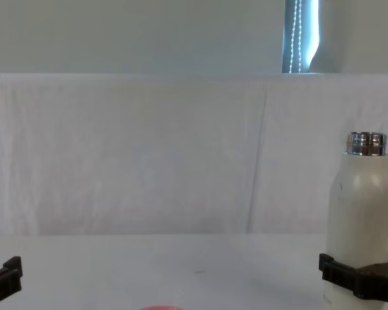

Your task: Grasp the thermos with one hand and pour water into the cup lid.

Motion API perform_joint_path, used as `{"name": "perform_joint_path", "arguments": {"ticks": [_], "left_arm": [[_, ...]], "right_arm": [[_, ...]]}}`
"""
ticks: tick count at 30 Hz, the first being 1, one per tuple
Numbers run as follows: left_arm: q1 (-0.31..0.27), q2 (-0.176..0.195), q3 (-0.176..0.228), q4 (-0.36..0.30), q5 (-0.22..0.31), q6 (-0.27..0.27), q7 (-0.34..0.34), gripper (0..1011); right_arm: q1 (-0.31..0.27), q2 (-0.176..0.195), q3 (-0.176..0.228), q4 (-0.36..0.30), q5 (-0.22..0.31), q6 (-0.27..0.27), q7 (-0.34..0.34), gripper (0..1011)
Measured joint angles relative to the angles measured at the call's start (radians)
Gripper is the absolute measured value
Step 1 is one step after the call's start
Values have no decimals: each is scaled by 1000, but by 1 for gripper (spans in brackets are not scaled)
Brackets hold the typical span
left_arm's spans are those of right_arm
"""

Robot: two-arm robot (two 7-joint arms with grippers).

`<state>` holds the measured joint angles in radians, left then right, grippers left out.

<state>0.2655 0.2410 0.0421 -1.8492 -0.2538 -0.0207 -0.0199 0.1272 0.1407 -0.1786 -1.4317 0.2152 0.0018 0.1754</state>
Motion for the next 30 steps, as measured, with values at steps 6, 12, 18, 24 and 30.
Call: {"name": "perform_joint_path", "arguments": {"ticks": [6,12,18,24,30], "left_arm": [[0,0,0,0,0,0,0,1001],[0,0,0,0,0,0,0,1001],[0,0,0,0,0,0,0,1001],[0,0,0,0,0,0,0,1001],[0,0,0,0,0,0,0,1001]], "right_arm": [[-1,1,0,-3,-1,0,0,950],[-7,12,-6,-26,-31,-13,-3,950],[-18,19,-7,-65,-59,-22,-11,950],[-37,41,-17,-119,-115,-31,-19,950],[-65,71,-29,-182,-203,-41,-33,950]]}}
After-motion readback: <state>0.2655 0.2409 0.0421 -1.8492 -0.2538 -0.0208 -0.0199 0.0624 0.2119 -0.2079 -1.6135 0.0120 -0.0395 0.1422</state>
